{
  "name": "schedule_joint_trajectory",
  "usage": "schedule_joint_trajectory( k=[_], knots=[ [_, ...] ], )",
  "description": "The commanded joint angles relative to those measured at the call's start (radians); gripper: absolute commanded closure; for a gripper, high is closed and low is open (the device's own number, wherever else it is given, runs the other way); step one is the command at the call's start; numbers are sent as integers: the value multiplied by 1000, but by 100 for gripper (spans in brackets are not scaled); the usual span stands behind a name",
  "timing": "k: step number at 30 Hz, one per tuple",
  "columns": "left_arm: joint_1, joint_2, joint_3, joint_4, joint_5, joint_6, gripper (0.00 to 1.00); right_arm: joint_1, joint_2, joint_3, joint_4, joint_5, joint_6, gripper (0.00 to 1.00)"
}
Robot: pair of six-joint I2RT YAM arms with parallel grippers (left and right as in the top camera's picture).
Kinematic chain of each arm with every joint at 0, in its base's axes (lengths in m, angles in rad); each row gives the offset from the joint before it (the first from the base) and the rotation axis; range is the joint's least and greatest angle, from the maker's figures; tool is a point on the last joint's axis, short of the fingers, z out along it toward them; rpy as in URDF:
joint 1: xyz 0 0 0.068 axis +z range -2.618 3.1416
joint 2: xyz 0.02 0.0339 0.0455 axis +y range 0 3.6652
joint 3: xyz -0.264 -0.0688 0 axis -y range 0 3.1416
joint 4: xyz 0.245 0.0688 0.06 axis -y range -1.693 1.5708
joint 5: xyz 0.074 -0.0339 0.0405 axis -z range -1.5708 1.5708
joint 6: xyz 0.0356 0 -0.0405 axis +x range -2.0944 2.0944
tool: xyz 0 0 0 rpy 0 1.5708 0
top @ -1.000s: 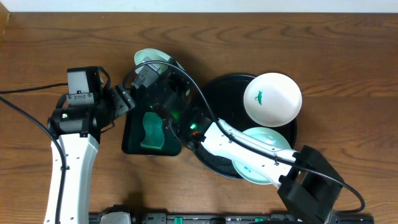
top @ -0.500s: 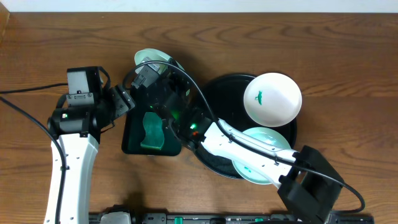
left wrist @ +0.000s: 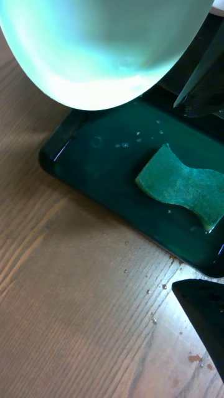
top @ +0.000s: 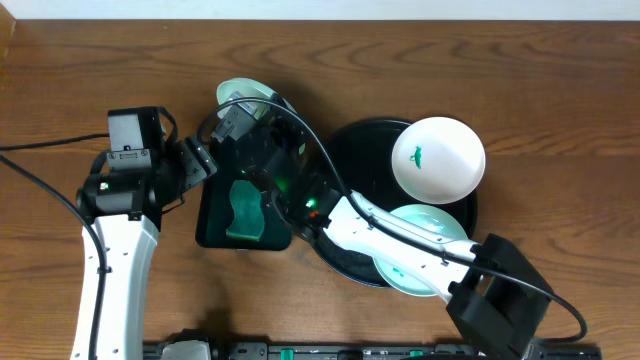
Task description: Clean dirty plates on tray and stack at the side
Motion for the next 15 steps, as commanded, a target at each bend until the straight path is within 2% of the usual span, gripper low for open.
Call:
schedule_joint_trajectory(
  k=[1,15],
  knots=[
    [4,-2,14,-3,-6,2,17,7,0,21,0,12,-4,99],
    [4,-2,14,-3,-6,2,16,7,0,21,-18,13,-5,99]
  ],
)
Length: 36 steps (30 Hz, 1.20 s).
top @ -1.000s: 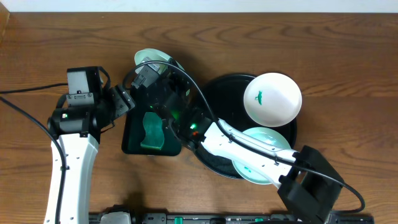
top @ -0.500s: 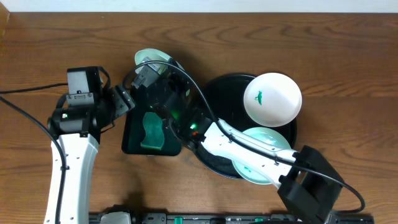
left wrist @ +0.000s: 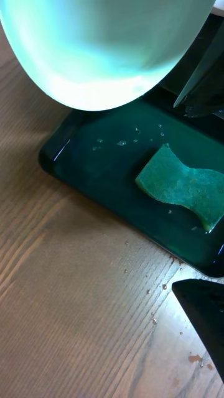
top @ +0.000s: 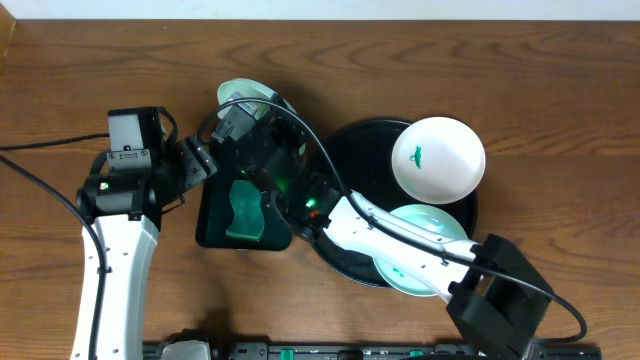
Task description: Clean dirty plates on tray and stack at the side
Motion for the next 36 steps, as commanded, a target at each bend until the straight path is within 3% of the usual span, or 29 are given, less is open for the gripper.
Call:
schedule_joint_trajectory(
  k=[1,15,36],
  knots=[
    [4,-2,14,-3,-6,2,16,7,0,21,-18,13,-5,99],
    [4,-2,14,-3,-6,2,16,7,0,21,-196,12,-3,99],
    [4,-2,14,-3,-6,2,16,6,0,21,-212,8,0,99]
  ],
)
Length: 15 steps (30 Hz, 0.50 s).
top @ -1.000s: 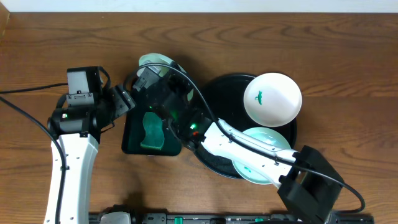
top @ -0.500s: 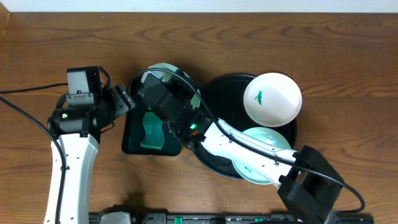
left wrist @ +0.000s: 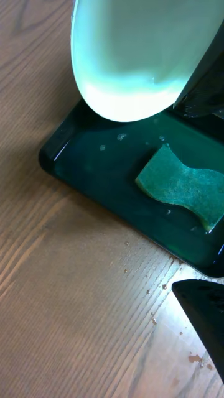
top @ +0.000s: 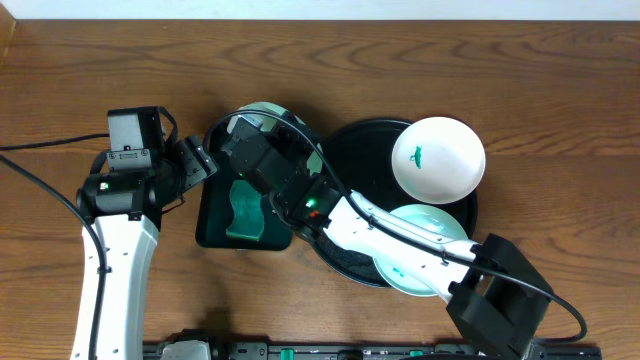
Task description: Clean dirty plates on tray and stack at the side
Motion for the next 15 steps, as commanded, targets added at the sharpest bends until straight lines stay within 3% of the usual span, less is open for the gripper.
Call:
schedule_joint_trajectory(
  k=[1,8,15],
  knots=[
    [4,-1,14,-3,-6,2,16,6,0,21,0,9,0,99],
    [4,-1,14,-3,-6,2,16,6,0,21,0,7,5,99],
    [4,-1,14,-3,-6,2,16,-8,0,21,0,11,160,99]
  ],
)
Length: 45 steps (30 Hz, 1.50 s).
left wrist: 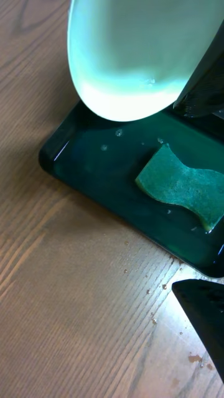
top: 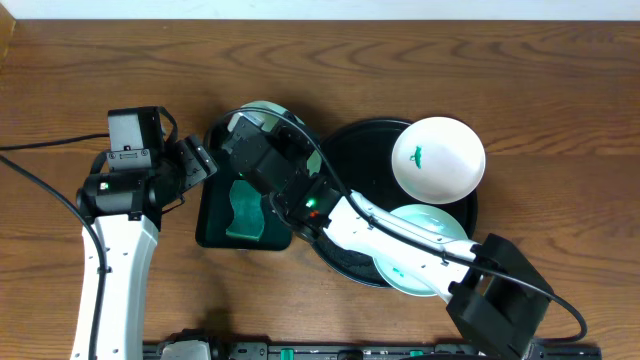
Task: Clean dirty plates on tray and stack at the side
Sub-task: 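Lift the pale green plate and carry it right past the round tray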
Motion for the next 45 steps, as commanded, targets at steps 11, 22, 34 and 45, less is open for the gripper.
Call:
schedule_joint_trajectory(
  k=[11,22,34,45],
  knots=[
    [4,-2,14,-3,-6,2,16,-14,0,21,-8,10,288,99],
    [4,-2,14,-3,-6,2,16,-84,-5,21,-162,-221,717,99],
    [4,-2,14,-3,-6,2,16,-323,-172,21,-333,-695,993,99],
    [4,-2,14,-3,-6,2,16,-635,-396,21,-661,-676,1014,99]
  ],
)
